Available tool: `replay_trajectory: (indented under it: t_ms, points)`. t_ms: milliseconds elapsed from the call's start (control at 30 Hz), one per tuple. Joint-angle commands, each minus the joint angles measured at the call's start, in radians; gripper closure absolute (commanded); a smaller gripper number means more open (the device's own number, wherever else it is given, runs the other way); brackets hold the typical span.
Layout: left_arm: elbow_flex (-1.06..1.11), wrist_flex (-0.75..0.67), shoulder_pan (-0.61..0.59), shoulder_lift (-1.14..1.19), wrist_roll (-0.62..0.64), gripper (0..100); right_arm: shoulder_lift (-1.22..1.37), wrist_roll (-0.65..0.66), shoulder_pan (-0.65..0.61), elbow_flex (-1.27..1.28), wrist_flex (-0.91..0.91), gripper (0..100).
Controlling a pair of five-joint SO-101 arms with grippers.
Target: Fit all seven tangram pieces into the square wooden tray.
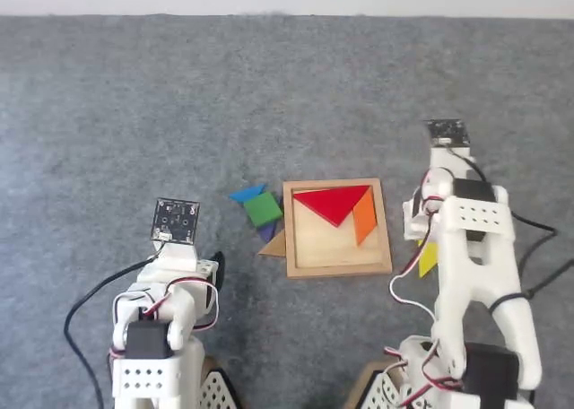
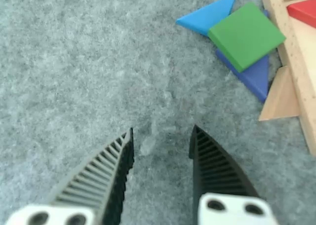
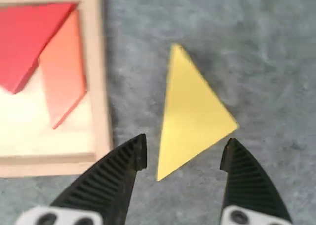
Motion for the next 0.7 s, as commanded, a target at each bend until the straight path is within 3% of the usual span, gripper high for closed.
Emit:
replay_trajectory:
  t_ms: [0,333,500,667]
  points:
    - [-0.012,0.002,-0.003,-0.011,0.009,82,-0.004,0.048,0.031,-0.005,-0.036,73.9]
    - [-0.012,0.002,-0.003,-0.011,0.009,82,0.061,-0.009,0.035,-0.003,-0.082,72.9]
    - [-0.012,0.002,-0.003,-0.011,0.009,82,0.166,0.008,0.061,-0.011,-0.131,60.1]
    - [-0.012,0.002,-0.003,-0.011,0.009,82,0.189,0.003,0.056,-0.011,-0.150,66.0]
